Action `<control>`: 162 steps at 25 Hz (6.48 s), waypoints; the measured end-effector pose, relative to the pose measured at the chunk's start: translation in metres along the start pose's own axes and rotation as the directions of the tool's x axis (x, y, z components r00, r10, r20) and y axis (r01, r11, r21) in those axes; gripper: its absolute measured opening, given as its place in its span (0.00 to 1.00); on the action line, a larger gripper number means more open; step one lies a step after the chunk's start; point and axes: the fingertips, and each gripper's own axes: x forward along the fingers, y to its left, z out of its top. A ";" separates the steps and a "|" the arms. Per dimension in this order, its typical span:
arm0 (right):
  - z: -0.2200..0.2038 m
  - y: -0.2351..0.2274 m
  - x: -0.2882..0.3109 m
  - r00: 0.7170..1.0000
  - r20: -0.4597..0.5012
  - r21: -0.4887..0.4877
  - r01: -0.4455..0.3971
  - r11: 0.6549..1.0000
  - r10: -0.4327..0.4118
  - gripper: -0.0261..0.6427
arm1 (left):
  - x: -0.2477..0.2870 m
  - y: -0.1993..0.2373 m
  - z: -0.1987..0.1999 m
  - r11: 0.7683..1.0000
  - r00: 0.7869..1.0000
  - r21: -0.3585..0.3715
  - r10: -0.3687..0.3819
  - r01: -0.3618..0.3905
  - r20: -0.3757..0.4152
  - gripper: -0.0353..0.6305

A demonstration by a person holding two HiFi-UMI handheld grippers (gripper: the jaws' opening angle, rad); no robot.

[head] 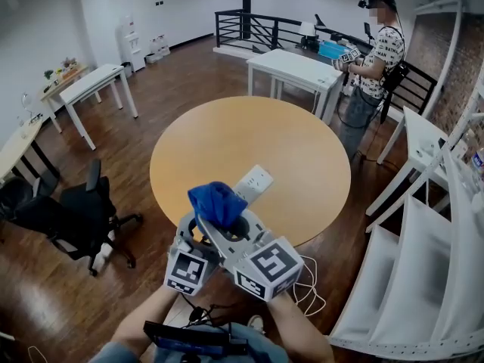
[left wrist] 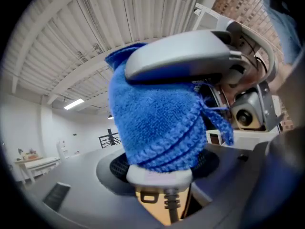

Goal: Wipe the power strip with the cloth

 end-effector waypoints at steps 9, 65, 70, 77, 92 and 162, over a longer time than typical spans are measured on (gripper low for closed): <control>0.035 -0.040 -0.011 0.994 0.079 -0.066 0.077 0.995 -0.072 0.14 | -0.007 0.006 0.010 1.000 0.999 0.005 0.001 -0.001 0.034 0.48; 0.063 -0.055 -0.011 0.986 0.137 -0.065 0.100 0.993 -0.091 0.14 | -0.009 0.010 0.020 0.999 1.000 -0.051 0.010 -0.009 0.023 0.48; 0.052 -0.038 -0.002 0.991 0.127 -0.045 0.054 0.998 -0.048 0.14 | -0.006 0.015 0.021 0.998 1.000 -0.059 0.017 -0.016 0.020 0.48; 0.036 -0.011 0.008 0.993 0.115 -0.011 -0.016 1.000 0.017 0.14 | -0.002 0.018 0.021 0.998 1.000 -0.060 0.023 -0.022 0.017 0.48; 0.061 -0.034 -0.023 0.975 0.212 -0.033 0.071 0.997 -0.062 0.14 | -0.008 0.046 0.017 0.970 0.998 -0.244 0.031 -0.015 0.061 0.48; 0.127 -0.149 -0.014 0.973 0.087 -0.191 0.229 0.955 -0.216 0.14 | -0.027 0.000 0.051 0.994 0.993 -0.075 -0.079 0.085 0.084 0.47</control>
